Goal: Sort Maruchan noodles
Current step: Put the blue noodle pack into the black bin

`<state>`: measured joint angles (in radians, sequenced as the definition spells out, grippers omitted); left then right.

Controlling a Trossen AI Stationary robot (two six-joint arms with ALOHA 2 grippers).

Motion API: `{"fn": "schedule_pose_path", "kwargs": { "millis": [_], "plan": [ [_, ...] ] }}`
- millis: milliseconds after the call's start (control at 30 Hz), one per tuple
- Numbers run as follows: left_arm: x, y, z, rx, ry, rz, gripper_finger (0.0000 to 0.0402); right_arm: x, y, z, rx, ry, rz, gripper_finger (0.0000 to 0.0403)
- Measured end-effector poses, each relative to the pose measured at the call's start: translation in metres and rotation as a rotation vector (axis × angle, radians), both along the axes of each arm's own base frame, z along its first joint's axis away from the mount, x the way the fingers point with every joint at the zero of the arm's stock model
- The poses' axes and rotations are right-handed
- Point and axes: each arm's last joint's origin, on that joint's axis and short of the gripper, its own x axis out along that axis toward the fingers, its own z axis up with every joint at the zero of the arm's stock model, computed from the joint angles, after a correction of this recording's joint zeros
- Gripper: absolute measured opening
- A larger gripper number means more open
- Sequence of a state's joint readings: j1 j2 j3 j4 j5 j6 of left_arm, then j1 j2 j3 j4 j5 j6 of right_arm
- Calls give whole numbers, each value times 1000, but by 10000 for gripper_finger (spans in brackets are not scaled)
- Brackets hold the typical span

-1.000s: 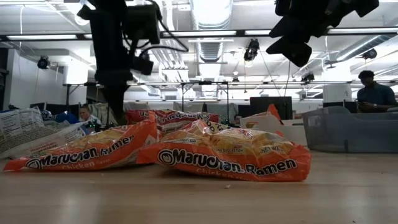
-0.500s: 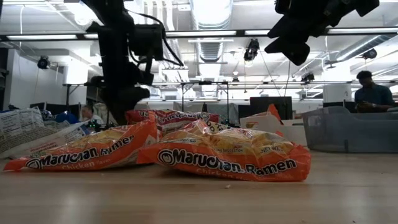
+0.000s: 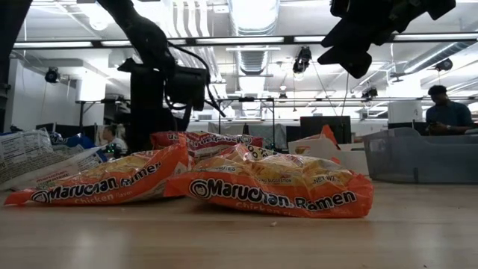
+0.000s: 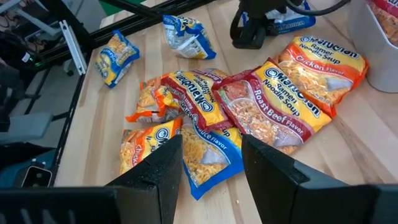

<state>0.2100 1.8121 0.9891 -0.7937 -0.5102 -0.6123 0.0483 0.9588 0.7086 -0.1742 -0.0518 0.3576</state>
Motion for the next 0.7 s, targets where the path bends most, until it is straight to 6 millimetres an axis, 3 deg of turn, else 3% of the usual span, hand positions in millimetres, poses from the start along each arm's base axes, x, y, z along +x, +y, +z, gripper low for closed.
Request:
{"fn": "schedule_pose_path", "kwargs": {
  "millis": [200,433,533,700],
  "plan": [
    [0,0,-3,-7,9,-3,165,0,0,0,-2,0,-1,155],
    [-2,-1,5,-28,-1,-27,22,0,0,0,-3,0,0,155],
    [-5,-6,15,-37,-11,-65,14,0,0,-1,-4,-4,-3,155],
    [-10,-18,49,-15,-92,-190,5,0,-1,-6,-39,-24,-53,155]
  ]
}}
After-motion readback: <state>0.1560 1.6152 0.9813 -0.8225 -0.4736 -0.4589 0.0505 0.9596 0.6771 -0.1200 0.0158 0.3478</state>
